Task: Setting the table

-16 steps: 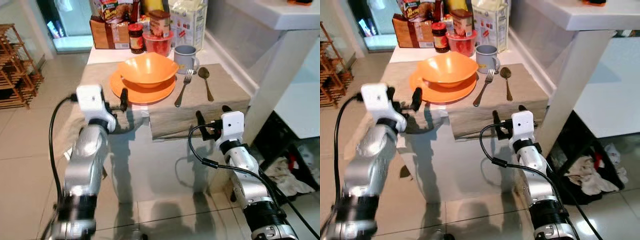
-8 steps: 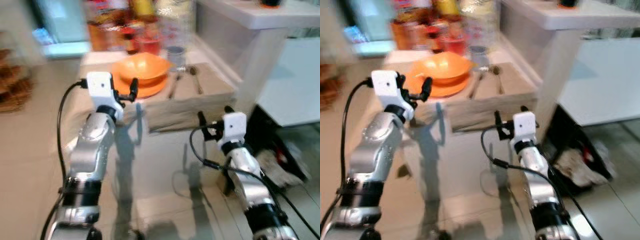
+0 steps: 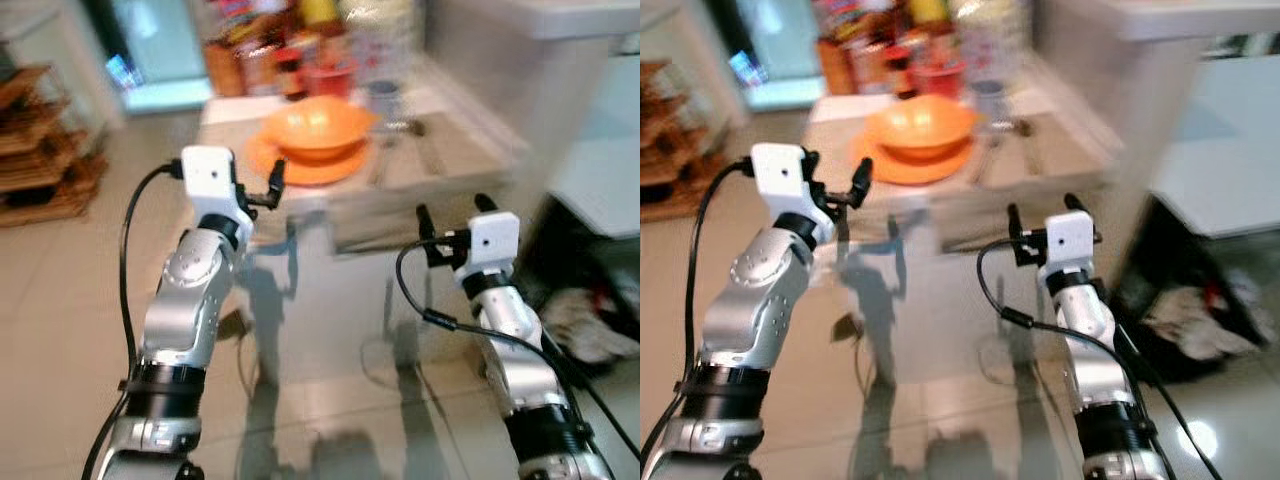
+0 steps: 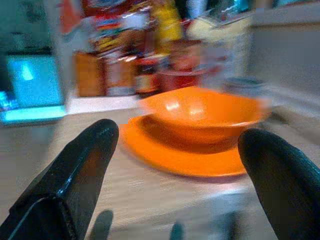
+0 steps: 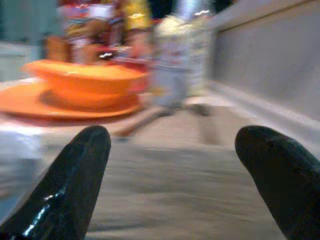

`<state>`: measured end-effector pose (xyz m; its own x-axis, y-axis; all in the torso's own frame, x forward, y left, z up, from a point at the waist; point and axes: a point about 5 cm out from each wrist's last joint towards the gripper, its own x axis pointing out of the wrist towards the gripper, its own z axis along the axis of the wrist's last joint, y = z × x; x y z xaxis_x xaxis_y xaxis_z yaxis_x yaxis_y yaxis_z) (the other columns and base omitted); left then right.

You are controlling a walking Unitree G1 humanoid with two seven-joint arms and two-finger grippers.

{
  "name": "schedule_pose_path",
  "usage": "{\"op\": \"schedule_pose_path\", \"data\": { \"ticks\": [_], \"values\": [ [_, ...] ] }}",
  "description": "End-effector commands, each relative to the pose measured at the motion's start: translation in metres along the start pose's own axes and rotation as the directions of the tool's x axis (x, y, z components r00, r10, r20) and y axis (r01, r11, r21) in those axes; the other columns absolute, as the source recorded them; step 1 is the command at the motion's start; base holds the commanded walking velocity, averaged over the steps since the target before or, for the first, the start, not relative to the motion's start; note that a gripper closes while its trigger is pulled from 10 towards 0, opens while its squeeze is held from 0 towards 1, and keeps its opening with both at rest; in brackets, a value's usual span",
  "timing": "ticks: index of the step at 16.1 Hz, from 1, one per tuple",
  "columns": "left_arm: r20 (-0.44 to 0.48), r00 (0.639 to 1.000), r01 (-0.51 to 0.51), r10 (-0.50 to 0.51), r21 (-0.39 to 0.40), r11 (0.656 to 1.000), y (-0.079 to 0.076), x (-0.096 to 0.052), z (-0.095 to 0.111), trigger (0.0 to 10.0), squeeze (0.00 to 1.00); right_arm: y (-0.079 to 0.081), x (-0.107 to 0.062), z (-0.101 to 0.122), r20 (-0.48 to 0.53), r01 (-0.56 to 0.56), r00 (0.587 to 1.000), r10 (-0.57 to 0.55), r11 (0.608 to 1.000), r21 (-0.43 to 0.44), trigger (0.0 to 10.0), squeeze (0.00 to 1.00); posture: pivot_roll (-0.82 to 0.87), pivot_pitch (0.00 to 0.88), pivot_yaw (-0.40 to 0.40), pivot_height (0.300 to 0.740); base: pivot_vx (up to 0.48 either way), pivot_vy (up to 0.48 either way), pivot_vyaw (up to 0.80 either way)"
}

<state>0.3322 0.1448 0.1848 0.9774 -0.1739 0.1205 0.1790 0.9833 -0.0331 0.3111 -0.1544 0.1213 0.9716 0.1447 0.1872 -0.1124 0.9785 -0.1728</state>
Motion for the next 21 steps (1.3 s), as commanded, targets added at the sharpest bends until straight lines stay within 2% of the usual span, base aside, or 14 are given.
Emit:
{"op": "schedule_pose_path", "data": {
  "ticks": [1, 4, 6, 9, 12, 13, 14, 16, 17, 19, 21],
  "values": [
    [0.013, 1.000, 0.013, -0.013, 0.019, 1.000, -0.001, 0.002, 0.005, 10.0, 0.00, 0.007, 0.001, 0.002, 0.002, -0.029, 1.000, 0.029, 1.000, -0.011, 10.0, 0.00, -0.05, 0.000, 0.048, 0.740, 0.454, 0.000, 0.00],
    [0.016, 1.000, 0.014, -0.014, 0.012, 1.000, -0.001, 0.003, 0.006, 10.0, 0.00, 0.006, 0.001, 0.002, 0.003, -0.020, 1.000, 0.020, 1.000, 0.005, 10.0, 0.00, -0.05, 0.000, 0.049, 0.740, 0.455, 0.000, -0.80],
    [0.020, 1.000, 0.019, -0.019, 0.010, 1.000, -0.002, 0.002, 0.006, 10.0, 0.00, 0.006, 0.002, 0.002, 0.004, -0.016, 1.000, 0.016, 1.000, 0.001, 10.0, 0.00, -0.05, 0.000, 0.048, 0.740, 0.454, 0.000, 0.00],
    [0.031, 0.998, 0.053, -0.054, 0.043, 0.998, -0.008, 0.003, 0.009, 10.0, 0.00, 0.007, 0.002, 0.004, 0.014, -0.022, 1.000, 0.022, 1.000, -0.013, 10.0, 0.00, -0.05, 0.000, 0.045, 0.740, 0.460, 0.000, -0.51],
    [0.018, 0.998, 0.057, -0.057, -0.008, 0.998, -0.010, 0.007, 0.014, 10.0, 0.00, 0.006, 0.002, 0.003, 0.009, -0.018, 1.000, 0.018, 1.000, -0.010, 10.0, 0.00, -0.05, 0.000, 0.048, 0.740, 0.110, 0.000, 0.00],
    [-0.013, 0.997, 0.070, -0.071, -0.010, 0.997, -0.010, 0.010, 0.018, 10.0, 0.00, 0.007, 0.002, 0.003, 0.013, -0.019, 1.000, 0.019, 1.000, -0.008, 10.0, 0.00, -0.05, 0.000, 0.051, 0.740, 0.000, 0.000, 0.00],
    [-0.026, 0.998, 0.055, -0.056, -0.026, 0.998, -0.006, 0.013, 0.020, 10.0, 0.00, 0.007, 0.002, 0.003, 0.014, -0.019, 1.000, 0.019, 1.000, -0.007, 10.0, 0.00, -0.05, 0.000, 0.051, 0.740, 0.000, 0.000, 0.00],
    [-0.048, 0.999, -0.017, 0.014, -0.063, 0.998, 0.015, 0.023, 0.032, 10.0, 0.00, 0.008, 0.002, 0.003, 0.018, -0.022, 1.000, 0.022, 1.000, -0.003, 10.0, 0.00, -0.05, 0.000, 0.058, 0.740, 0.000, 0.000, 0.00],
    [-0.028, 0.999, -0.026, 0.025, -0.022, 0.999, 0.021, 0.026, 0.040, 10.0, 0.00, 0.009, 0.001, 0.003, 0.018, -0.022, 1.000, 0.022, 1.000, -0.003, 10.0, 0.00, -0.05, 0.000, 0.059, 0.740, 0.000, 0.000, 0.00],
    [0.003, 1.000, -0.028, 0.028, 0.014, 0.999, 0.025, 0.030, 0.051, 10.0, 0.00, 0.009, 0.001, 0.003, 0.018, -0.023, 1.000, 0.023, 1.000, -0.002, 10.0, 0.00, -0.05, 0.000, 0.060, 0.740, 0.000, 0.000, 0.00],
    [-0.021, 0.999, -0.043, 0.042, -0.033, 0.999, 0.027, 0.034, 0.057, 10.0, 0.00, 0.008, 0.000, 0.003, 0.017, -0.022, 1.000, 0.022, 1.000, -0.003, 10.0, 0.00, -0.06, 0.000, 0.059, 0.740, 0.000, 0.000, 0.00]
  ]
}}
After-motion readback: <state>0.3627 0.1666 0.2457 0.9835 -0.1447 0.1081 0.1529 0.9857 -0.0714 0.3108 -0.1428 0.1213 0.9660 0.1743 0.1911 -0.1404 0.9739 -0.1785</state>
